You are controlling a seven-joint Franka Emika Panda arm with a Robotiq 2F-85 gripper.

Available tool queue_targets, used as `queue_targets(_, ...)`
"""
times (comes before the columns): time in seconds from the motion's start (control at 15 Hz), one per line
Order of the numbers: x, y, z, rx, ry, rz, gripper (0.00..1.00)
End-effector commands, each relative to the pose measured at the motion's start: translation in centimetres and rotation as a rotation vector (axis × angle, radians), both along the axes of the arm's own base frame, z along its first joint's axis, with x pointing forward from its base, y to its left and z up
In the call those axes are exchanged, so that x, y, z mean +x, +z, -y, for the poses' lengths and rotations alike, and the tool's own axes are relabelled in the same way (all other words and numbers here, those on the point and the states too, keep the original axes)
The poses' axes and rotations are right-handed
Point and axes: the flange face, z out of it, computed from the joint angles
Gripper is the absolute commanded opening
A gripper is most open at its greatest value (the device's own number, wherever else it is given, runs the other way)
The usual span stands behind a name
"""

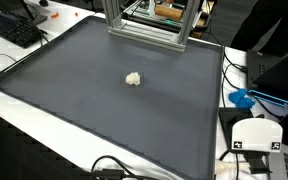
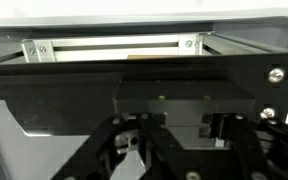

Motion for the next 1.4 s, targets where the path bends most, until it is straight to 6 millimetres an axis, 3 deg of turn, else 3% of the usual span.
queue_targets(0.0,-0.3,-1.1,-0.6,0.0,-0.006,-0.028,0.29)
queue_targets(0.47,0.2,0.5,-0.2,0.001,0.015,-0.018,0.29)
queue_targets(0.87,1.8,3.1,0.2,0.015,0.075,0.027,0.29)
queue_targets(1.33,6.5,7.3,0.3,0.023,0.233,0.157,0.29)
